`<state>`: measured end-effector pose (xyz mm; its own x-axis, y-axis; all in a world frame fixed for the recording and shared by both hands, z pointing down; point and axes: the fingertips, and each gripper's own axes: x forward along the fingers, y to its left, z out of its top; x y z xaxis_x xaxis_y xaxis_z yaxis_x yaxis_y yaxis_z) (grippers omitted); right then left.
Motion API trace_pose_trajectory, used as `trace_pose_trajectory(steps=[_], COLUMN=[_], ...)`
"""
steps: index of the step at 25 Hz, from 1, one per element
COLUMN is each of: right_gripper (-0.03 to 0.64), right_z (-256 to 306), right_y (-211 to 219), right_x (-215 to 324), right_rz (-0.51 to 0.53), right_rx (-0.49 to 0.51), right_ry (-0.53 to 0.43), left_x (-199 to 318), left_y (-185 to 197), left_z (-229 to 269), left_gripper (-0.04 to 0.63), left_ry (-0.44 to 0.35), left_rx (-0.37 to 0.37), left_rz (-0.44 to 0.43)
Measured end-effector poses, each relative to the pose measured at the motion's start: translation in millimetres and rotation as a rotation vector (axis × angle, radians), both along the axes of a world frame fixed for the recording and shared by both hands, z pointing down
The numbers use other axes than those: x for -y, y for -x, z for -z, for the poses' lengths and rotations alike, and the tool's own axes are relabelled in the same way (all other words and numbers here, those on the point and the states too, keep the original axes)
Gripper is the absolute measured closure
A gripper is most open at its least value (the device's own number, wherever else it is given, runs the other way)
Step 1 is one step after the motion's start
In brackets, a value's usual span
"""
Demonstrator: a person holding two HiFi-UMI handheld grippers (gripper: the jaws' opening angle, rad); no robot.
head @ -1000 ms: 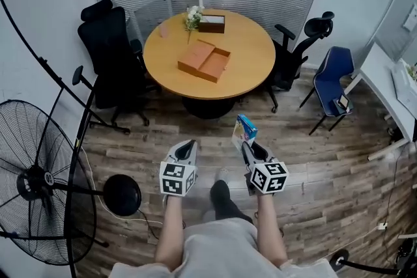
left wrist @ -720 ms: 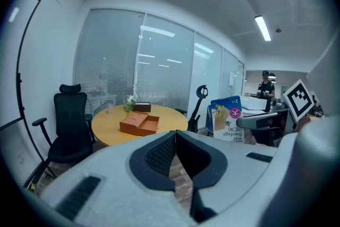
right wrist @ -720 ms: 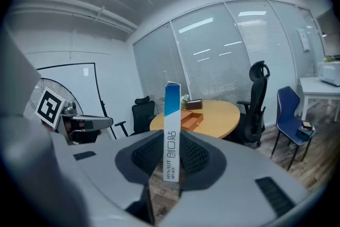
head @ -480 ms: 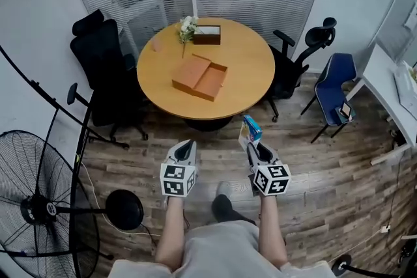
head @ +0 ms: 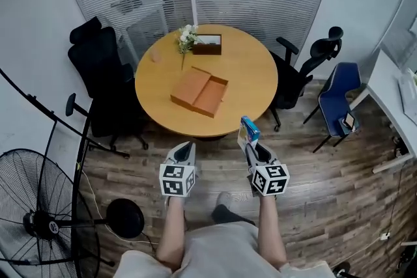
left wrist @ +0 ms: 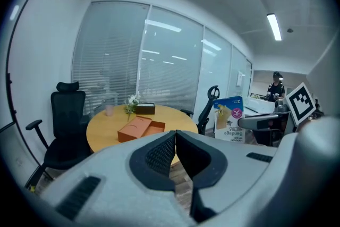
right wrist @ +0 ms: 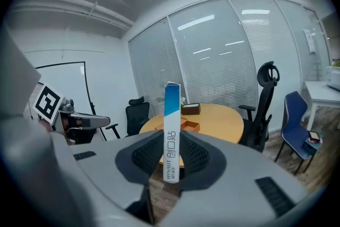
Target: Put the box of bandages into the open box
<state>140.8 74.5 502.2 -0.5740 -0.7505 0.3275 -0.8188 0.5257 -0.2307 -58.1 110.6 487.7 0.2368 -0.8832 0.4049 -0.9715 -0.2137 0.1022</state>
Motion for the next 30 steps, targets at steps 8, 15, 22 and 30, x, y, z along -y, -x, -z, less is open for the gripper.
trace_pose_trajectory(steps=[8,15,22,30], right_gripper=[0.531,0.531,0.531,0.531], right_z=[-5,-8,-13,-11], right_y=[10,20,25,30], right_x=[69,113,124,148], right_rz=[0.029,0.068,0.093,0.096], right_rx=[-0.01,-0.015,-0.034,-0.041], right_ry=[0.036,0.037,0.043,0.044], left_x=[65,102,111,136], left_y=[7,13,18,23], left_z=[-7,-16,-30,-30], left_gripper=[0.584,0.584,0.584,0.584], left_ry=[0.034,0.041,0.046,0.04], left_rx=[-0.018,-0.031,-0.068,-0.085], left_rz=[0.013,0.044,0.071,0.068])
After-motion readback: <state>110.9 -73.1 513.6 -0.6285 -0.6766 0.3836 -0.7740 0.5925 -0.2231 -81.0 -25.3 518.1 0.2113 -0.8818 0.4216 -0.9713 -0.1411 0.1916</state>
